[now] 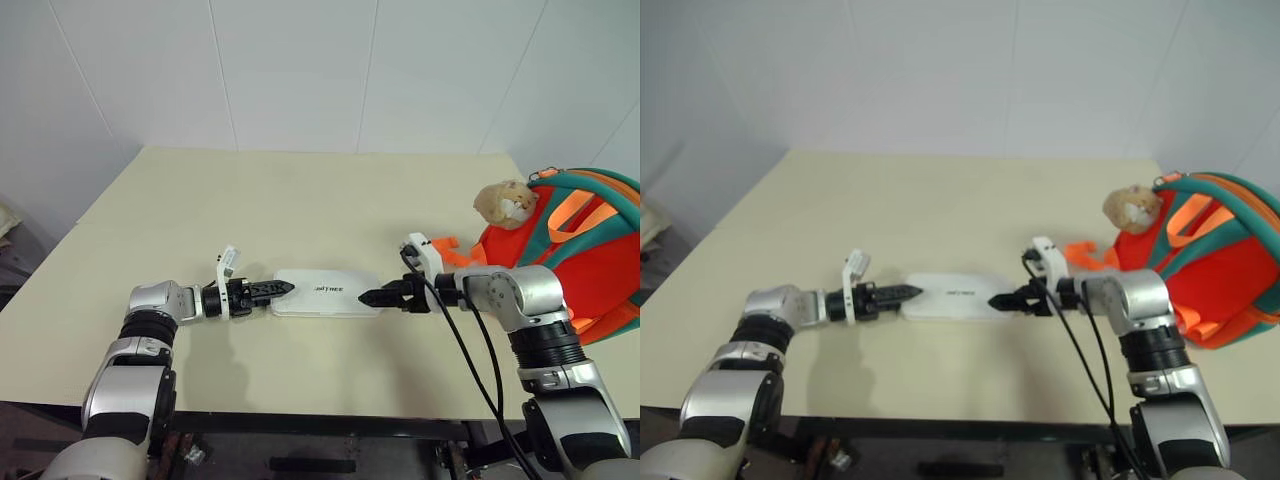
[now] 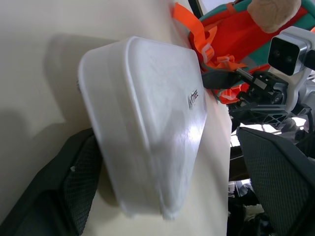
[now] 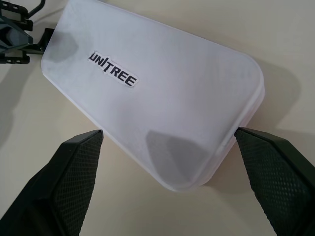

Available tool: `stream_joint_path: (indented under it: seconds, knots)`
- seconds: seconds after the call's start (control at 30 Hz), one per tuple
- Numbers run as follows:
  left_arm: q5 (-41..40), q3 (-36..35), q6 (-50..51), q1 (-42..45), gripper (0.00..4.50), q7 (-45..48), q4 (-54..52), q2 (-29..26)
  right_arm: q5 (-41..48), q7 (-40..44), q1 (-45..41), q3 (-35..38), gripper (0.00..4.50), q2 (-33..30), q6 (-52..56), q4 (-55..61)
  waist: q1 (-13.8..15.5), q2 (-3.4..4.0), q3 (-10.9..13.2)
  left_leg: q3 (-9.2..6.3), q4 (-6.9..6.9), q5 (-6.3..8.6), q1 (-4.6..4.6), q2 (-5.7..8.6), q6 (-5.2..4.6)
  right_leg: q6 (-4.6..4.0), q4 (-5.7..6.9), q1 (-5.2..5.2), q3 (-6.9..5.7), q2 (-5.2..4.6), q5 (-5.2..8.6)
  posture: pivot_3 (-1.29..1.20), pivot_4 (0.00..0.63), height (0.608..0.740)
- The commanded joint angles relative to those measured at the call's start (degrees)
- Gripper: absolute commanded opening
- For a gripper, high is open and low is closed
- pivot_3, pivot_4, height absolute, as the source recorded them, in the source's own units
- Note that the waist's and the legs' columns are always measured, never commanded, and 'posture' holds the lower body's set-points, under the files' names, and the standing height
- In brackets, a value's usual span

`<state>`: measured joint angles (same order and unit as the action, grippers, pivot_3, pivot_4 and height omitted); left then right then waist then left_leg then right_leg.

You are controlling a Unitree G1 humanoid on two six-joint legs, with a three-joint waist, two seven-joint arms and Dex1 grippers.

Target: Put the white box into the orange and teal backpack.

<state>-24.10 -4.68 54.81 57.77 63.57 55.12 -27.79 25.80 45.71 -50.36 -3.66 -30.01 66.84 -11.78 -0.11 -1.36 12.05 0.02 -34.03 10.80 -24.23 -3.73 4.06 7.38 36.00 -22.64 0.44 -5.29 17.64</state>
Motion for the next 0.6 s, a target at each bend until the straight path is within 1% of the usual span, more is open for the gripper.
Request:
stream_joint_path:
  seconds: [0.03,0.3,0.43,0.47,0.6]
  knots:
    - [0.82,-0.02,0.69,-0.2,4.48,0.23,1.6,1.05,0.53,1.67,-0.83,-0.27,4.5,0.16,-2.22,0.41,-0.06,0.0,0.0,0.0,0.0,0.0,0.0,0.0,0.0,0.0,0.0,0.0,0.0,0.0,0.0,0.0,0.15,0.74]
    - [0.25,-0.67,1.82,-1.55,4.48,1.25,0.54,1.64,0.62,2.14,-0.68,-0.56,4.5,0.64,-3.25,0.41,-0.07,0.0,0.0,0.0,0.02,0.0,0.0,0.0,0.0,0.0,-0.02,0.0,0.0,0.0,0.0,0.0,0.15,0.74]
    - [0.03,0.01,2.76,-2.66,3.64,2.92,-1.31,1.29,0.57,1.96,-0.46,-0.53,4.5,0.85,-3.26,0.63,-0.14,0.0,0.0,0.01,0.04,0.0,0.0,0.0,0.0,0.0,-0.03,0.0,0.0,0.0,0.0,0.0,0.15,0.74]
    - [0.07,0.39,3.09,-2.99,3.25,3.57,-2.01,0.98,0.54,1.9,-0.44,-0.48,4.5,0.89,-3.29,0.64,-0.14,0.0,0.0,0.01,0.05,0.01,-0.01,0.0,0.0,0.0,-0.04,-0.01,0.0,0.0,0.0,0.0,0.15,0.74]
    - [-0.14,0.41,3.73,-3.76,2.01,4.59,-3.71,-0.31,0.47,1.61,-0.22,-0.21,4.5,1.07,-3.51,0.68,-0.2,0.0,0.0,0.01,0.08,0.01,-0.03,0.0,0.01,0.0,-0.05,-0.04,0.01,0.01,0.01,0.0,0.15,0.74]
